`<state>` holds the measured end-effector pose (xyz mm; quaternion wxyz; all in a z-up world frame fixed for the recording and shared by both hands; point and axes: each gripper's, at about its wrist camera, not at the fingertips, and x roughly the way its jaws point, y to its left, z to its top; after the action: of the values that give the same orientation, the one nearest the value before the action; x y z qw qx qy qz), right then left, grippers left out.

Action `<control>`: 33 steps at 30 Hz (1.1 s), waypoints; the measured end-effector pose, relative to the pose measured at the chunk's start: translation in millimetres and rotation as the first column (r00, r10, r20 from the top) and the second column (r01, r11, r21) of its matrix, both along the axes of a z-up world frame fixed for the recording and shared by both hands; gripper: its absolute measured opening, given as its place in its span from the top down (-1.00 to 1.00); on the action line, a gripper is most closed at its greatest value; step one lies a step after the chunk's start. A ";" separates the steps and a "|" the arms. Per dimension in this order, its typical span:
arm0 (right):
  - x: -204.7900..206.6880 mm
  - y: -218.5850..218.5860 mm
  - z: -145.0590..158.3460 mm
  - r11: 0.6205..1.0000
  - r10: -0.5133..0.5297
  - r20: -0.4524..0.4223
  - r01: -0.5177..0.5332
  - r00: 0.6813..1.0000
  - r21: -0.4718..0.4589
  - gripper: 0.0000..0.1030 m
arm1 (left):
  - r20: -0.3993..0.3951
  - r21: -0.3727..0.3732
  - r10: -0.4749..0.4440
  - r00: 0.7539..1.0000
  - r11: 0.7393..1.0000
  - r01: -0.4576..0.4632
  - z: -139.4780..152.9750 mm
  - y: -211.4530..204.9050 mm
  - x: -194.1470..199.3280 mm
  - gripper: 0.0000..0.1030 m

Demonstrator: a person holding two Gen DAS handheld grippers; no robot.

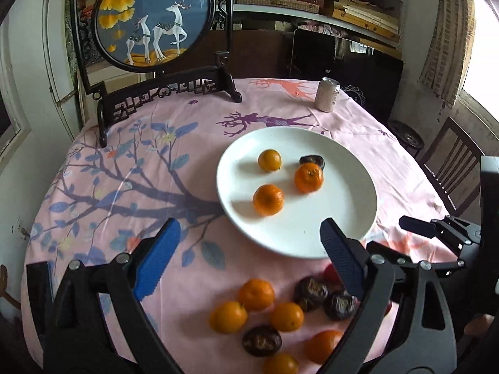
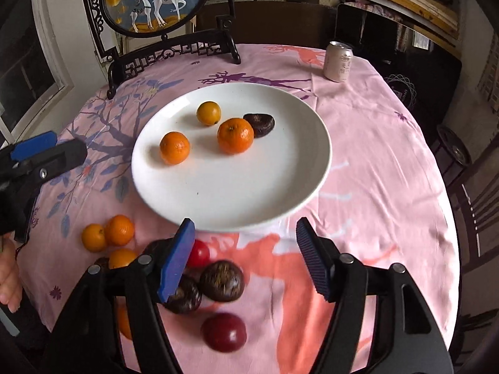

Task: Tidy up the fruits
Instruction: 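Grasp a dark red plum with the right tool while the left tool grasps a red tomato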

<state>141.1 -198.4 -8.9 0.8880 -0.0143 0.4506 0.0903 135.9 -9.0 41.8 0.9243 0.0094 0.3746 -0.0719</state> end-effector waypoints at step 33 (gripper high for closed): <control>-73.2 1.6 -49.5 0.999 -0.022 -0.060 0.023 0.998 0.024 0.27 | -0.261 -0.039 -0.049 0.964 0.998 0.040 -88.9 4.8 -116.3 -0.80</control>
<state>67.9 -196.8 -58.3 0.8753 0.0045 0.4759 0.0862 19.6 -4.2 -47.0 0.8648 -0.0074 0.4920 -0.0996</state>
